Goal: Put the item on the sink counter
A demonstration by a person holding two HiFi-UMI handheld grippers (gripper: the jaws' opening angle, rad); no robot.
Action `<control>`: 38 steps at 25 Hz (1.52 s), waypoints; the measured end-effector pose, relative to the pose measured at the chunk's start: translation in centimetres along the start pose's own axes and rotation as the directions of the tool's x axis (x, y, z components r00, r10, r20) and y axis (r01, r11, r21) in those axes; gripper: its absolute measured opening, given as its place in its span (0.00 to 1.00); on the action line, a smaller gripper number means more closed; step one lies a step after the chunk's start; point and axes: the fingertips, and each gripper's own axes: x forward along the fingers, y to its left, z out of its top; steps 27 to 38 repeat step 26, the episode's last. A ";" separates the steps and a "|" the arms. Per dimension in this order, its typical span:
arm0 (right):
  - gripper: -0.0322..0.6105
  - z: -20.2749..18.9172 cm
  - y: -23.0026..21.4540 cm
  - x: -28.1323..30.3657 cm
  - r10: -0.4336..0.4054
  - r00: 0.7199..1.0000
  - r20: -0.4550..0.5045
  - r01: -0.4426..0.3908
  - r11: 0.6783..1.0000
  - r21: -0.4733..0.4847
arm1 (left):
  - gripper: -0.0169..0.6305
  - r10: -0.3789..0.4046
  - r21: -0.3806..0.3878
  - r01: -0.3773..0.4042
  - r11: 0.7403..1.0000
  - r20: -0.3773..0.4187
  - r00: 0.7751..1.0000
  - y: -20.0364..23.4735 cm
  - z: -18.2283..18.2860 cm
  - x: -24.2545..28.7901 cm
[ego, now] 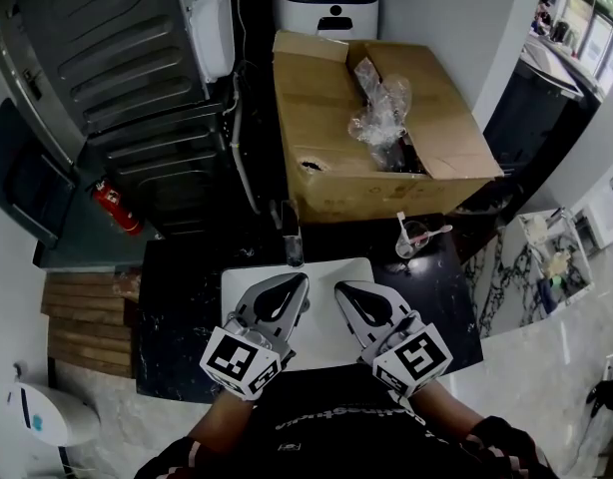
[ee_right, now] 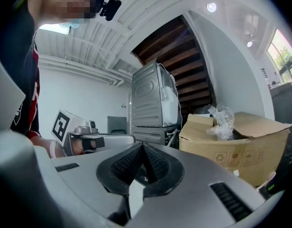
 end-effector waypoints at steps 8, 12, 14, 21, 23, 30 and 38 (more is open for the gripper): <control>0.11 -0.1 -0.3 0.0 -0.005 1.000 0.029 0.006 1.000 -0.025 | 0.05 0.019 -0.007 -0.019 1.000 0.003 1.000 0.3 0.3 -0.1; 0.11 0.1 -0.1 0.0 -0.001 1.000 0.000 0.001 1.000 -0.007 | 0.05 0.003 -0.012 -0.003 1.000 0.004 1.000 0.1 0.2 0.2; 0.11 0.1 -0.1 0.0 0.000 1.000 -0.004 0.000 1.000 -0.004 | 0.05 -0.006 -0.011 0.006 1.000 0.002 1.000 0.0 0.2 0.3; 0.11 0.2 -0.4 0.0 -0.005 1.000 0.008 0.005 1.000 -0.015 | 0.05 -0.013 -0.009 0.013 1.000 -0.003 1.000 0.0 0.1 0.4; 0.11 0.2 -0.6 0.0 -0.008 1.000 0.022 0.008 1.000 -0.024 | 0.05 -0.011 -0.010 0.011 1.000 -0.003 1.000 0.0 0.1 0.4; 0.11 0.1 -0.3 0.0 -0.003 1.000 -0.003 0.003 1.000 -0.010 | 0.05 -0.011 -0.011 0.011 1.000 -0.001 1.000 0.1 0.1 0.4; 0.11 0.1 -0.3 0.0 -0.003 1.000 -0.003 0.003 1.000 -0.010 | 0.05 -0.011 -0.011 0.011 1.000 -0.001 1.000 0.1 0.1 0.4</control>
